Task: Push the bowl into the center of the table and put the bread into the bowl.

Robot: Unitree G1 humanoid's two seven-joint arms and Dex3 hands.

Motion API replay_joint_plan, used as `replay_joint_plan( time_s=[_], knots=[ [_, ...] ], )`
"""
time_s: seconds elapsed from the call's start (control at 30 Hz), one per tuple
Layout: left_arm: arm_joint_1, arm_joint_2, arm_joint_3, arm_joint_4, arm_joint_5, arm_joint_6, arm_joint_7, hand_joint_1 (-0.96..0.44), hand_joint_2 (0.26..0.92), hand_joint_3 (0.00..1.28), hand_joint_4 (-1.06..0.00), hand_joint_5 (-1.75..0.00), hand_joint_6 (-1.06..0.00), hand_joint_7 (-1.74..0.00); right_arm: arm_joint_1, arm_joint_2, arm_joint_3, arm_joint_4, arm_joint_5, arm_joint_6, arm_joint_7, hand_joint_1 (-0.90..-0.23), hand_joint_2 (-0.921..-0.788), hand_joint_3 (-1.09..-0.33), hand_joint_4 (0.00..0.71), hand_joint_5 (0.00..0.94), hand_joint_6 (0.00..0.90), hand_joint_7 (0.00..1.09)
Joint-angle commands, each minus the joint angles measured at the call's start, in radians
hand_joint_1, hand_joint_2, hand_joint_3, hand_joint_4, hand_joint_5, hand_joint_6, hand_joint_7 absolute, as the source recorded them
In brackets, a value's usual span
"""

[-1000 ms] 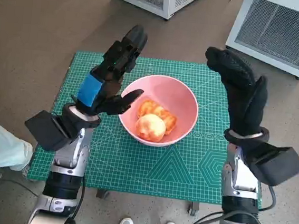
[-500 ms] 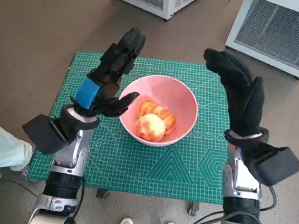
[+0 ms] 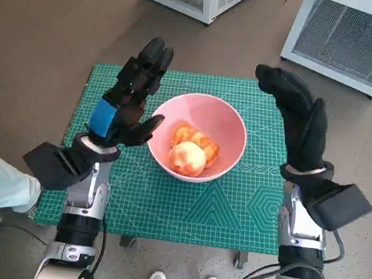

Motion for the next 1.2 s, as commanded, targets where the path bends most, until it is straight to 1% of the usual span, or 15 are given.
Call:
replay_joint_plan(
  time_s=[0.03, 0.3, 0.43, 0.63, 0.9, 1.2],
  knots=[
    [-0.004, -0.012, 0.008, 0.030, -0.009, -0.025, -0.011, -0.67, 0.921, 0.44, -0.13, -0.03, -0.08, -0.17, 0.016, -0.006, -0.003, 0.045, -0.008, -0.014, -0.007, -0.725, -0.921, -0.767, 0.249, 0.001, 0.100, 0.44],
    [-0.006, -0.021, 0.018, 0.079, -0.013, -0.061, -0.022, -0.67, 0.921, 0.44, -0.14, -0.03, -0.07, -0.19, -0.004, -0.009, -0.007, 0.115, -0.005, -0.053, -0.002, -0.725, -0.921, -0.770, 0.243, 0.000, 0.096, 0.45],
    [-0.011, -0.025, 0.023, 0.103, -0.013, -0.076, -0.025, -0.68, 0.921, 0.42, -0.15, -0.01, -0.02, -0.29, -0.020, -0.009, -0.008, 0.157, -0.003, -0.074, 0.000, -0.724, -0.921, -0.772, 0.241, 0.000, 0.094, 0.45],
    [-0.017, -0.031, 0.027, 0.125, -0.014, -0.090, -0.027, -0.68, 0.921, 0.41, -0.16, -0.01, 0.00, -0.32, -0.036, -0.009, -0.009, 0.202, 0.001, -0.104, 0.005, -0.720, -0.921, -0.775, 0.237, 0.000, 0.091, 0.45],
    [-0.039, -0.032, 0.035, 0.171, -0.009, -0.112, -0.021, -0.68, 0.921, 0.39, -0.16, -0.01, 0.00, -0.33, -0.069, -0.008, -0.014, 0.273, 0.020, -0.131, 0.028, -0.729, -0.921, -0.777, 0.232, 0.000, 0.088, 0.45],
    [-0.054, -0.038, 0.037, 0.212, 0.010, -0.140, -0.003, -0.67, 0.921, 0.37, -0.17, -0.01, 0.00, -0.36, -0.091, -0.012, -0.023, 0.320, 0.039, -0.147, 0.056, -0.730, -0.921, -0.778, 0.221, 0.000, 0.085, 0.45]
  ],
)
